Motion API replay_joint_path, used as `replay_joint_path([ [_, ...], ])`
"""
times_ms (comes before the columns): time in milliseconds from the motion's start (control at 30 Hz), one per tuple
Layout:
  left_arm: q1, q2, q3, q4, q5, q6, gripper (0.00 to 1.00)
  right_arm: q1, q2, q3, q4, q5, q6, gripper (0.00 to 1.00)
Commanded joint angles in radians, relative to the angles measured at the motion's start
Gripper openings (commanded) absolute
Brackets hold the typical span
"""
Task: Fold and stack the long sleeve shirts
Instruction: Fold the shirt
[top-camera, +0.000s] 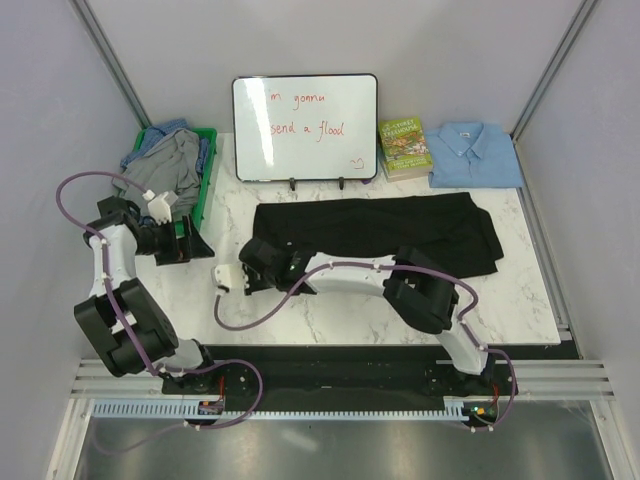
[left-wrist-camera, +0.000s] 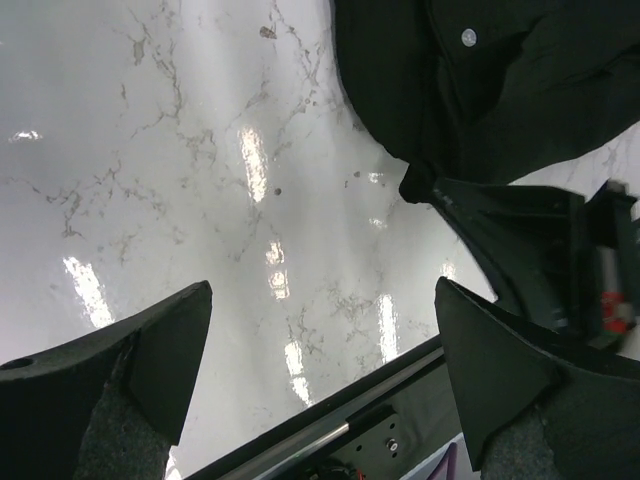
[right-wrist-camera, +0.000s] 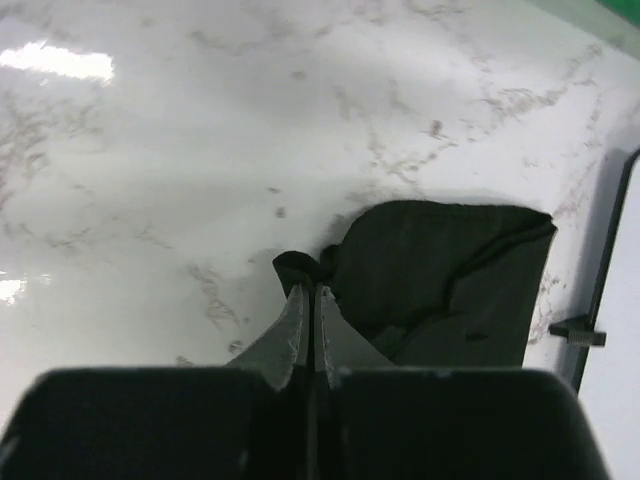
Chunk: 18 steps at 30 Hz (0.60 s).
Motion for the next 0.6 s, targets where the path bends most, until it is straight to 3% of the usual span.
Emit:
replay_joint_path([
  [0, 0.003, 0.016, -0.019, 0.036, 0.082, 0.031, 0.99, -0.121, -0.135, 0.153, -0.088, -0.090, 0.248, 0.00],
  [300, -0.060, -0.003, -0.053, 0.141, 0.116, -0.022, 0.93, -0.319, -0.240, 0.035, -0.152, -0.233, 0.477, 0.00],
  [567, -0.126, 0.017, -0.061, 0.212, 0.095, -0.073, 0.88, -0.327, -0.226, 0.021, -0.158, -0.352, 0.538, 0.00],
])
